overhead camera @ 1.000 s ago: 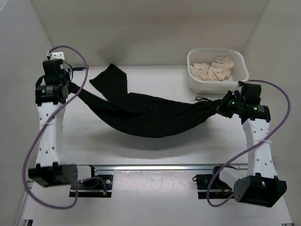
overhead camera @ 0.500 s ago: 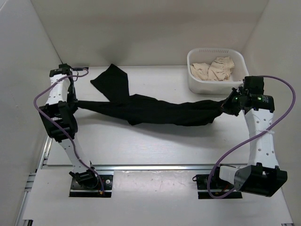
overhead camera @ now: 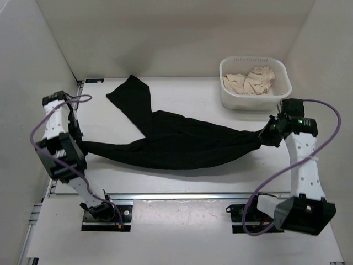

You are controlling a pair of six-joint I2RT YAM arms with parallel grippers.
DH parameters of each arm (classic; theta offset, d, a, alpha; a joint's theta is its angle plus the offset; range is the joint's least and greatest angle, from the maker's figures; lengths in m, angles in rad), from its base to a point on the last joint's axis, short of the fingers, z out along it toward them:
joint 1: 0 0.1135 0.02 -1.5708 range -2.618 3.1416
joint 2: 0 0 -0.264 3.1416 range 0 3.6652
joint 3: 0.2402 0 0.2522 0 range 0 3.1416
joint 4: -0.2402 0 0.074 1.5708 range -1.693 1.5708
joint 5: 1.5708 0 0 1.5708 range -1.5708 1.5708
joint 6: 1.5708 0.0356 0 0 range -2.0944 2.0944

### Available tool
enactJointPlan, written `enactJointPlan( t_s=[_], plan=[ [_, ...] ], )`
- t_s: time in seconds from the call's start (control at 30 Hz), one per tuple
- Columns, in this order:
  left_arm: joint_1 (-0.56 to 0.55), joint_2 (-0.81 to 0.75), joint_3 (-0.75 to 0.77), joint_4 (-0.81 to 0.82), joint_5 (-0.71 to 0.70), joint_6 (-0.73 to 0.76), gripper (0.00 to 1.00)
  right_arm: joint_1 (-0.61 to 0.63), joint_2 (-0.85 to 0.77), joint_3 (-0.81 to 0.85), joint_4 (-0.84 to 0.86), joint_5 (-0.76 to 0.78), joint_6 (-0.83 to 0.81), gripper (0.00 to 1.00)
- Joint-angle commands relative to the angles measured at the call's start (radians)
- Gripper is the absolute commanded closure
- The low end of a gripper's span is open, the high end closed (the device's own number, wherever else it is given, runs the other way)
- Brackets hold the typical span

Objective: Fold and stack the trousers
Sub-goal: Flatten the trousers out

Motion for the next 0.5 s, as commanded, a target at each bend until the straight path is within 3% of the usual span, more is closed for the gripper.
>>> enactJointPlan(
  t_s=[0.0, 0.03, 0.07, 0.13, 0.2, 0.27, 0.3, 0.33, 0.47],
  plan=[
    [-0.013, 0.218, 0.201, 0.049, 0.133, -0.001, 0.63, -0.004, 0.121, 0.007, 0.119, -0.068, -0.003, 1.0],
    [-0.013, 0.285, 0.383, 0.049, 0.18, -0.001, 0.43, -0.004, 0.147, 0.018, 0.144, -0.087, -0.003, 1.0],
    [-0.013, 0.413, 0.48, 0.049, 0.181, -0.001, 0.38, -0.004, 0.173, 0.028, 0.144, -0.107, -0.003, 1.0],
    [-0.003, 0.516, 0.739, 0.049, 0.16, -0.001, 0.32, -0.004, 0.239, 0.041, 0.156, -0.148, -0.003, 1.0],
    [-0.003, 0.543, 0.779, 0.065, 0.172, -0.001, 0.32, -0.004, 0.266, 0.051, 0.156, -0.161, -0.003, 1.0],
    [-0.003, 0.464, 0.646, 0.148, 0.172, -0.001, 0.3, -0.004, 0.255, 0.051, 0.156, -0.161, -0.012, 1.0],
    [0.006, 0.349, 0.556, 0.197, 0.153, -0.001, 0.15, -0.004, 0.237, 0.038, 0.156, -0.161, -0.012, 1.0],
    [0.006, 0.287, 0.374, 0.281, 0.121, -0.001, 0.13, -0.004, 0.227, 0.029, 0.146, -0.14, -0.023, 1.0],
    [0.006, 0.008, 0.011, 0.328, 0.1, -0.001, 0.15, -0.013, 0.206, 0.017, 0.136, -0.11, -0.041, 1.0]
  ],
)
